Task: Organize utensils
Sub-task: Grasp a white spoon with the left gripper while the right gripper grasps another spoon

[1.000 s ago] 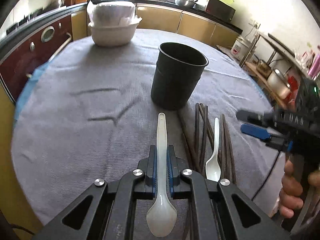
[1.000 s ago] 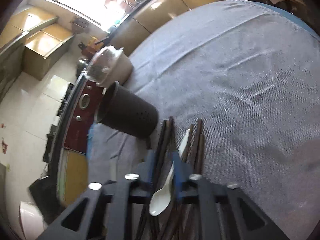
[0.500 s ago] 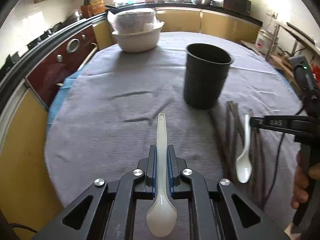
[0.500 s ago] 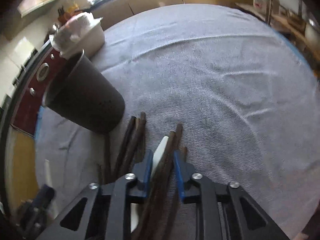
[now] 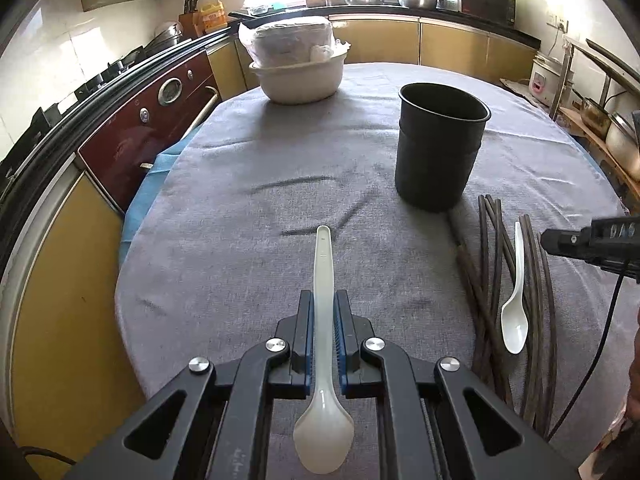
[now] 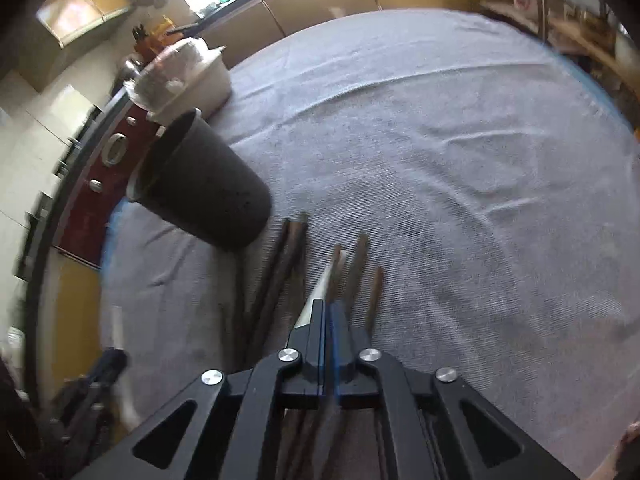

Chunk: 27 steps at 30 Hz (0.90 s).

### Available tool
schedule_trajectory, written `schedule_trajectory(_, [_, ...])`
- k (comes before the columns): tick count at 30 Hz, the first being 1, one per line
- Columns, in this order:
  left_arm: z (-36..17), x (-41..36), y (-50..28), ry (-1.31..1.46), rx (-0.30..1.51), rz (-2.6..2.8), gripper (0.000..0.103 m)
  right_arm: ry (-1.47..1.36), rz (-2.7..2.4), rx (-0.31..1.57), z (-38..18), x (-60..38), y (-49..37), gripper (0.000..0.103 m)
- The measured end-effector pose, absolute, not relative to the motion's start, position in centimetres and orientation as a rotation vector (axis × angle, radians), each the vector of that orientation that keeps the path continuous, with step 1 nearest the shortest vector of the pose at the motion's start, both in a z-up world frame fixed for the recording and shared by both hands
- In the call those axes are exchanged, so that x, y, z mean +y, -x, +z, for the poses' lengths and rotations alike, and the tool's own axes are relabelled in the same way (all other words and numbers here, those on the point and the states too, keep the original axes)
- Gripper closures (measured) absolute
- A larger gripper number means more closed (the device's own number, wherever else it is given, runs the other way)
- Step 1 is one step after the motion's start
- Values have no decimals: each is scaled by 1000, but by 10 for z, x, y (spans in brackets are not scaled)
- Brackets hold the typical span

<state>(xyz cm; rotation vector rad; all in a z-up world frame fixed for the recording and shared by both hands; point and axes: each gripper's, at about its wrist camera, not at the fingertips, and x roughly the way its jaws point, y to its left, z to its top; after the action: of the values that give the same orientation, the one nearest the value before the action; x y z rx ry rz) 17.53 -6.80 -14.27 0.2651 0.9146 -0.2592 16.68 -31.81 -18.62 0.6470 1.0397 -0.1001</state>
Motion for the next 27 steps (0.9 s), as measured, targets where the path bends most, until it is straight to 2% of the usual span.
schedule_trajectory(1, [-143,-68,-175,-264,914,-257,93,-697,-88,1039,-186,-322,-168,91])
schedule_trajectory(2, [-143,-67,-175,-262,915,-255,93,-721,-76,1031,-185,-323,-168,80])
schedule_trajectory(3, [-144,-66,-175,-258,919,-256,93,-730,-65,1022,-184,-323,-169,78])
schedule_trajectory(8, [-149,-64,-176,-246,936,-253,93,-744,-55,1023,-186,-318,-182,78])
schedule_trajectory(13, [-149,-59,-178,-237,936,-254,93,-768,-103,1113,-213,-315,-198,78])
schedule_trajectory(14, [-149,-58,-179,-232,937,-254,93,-762,-119,1121,-214,-316,-196,83])
schedule_trajectory(20, [-154,-58,-182,-218,953,-268,93,-743,-162,1131,-212,-317,-203,80])
schedule_trajectory(25, [-153,-56,-182,-212,952,-268,93,-646,-194,1120,-209,-306,-222,80])
schedule_trajectory(27, [-153,-54,-183,-207,951,-265,93,-581,-204,1129,-207,-300,-225,84])
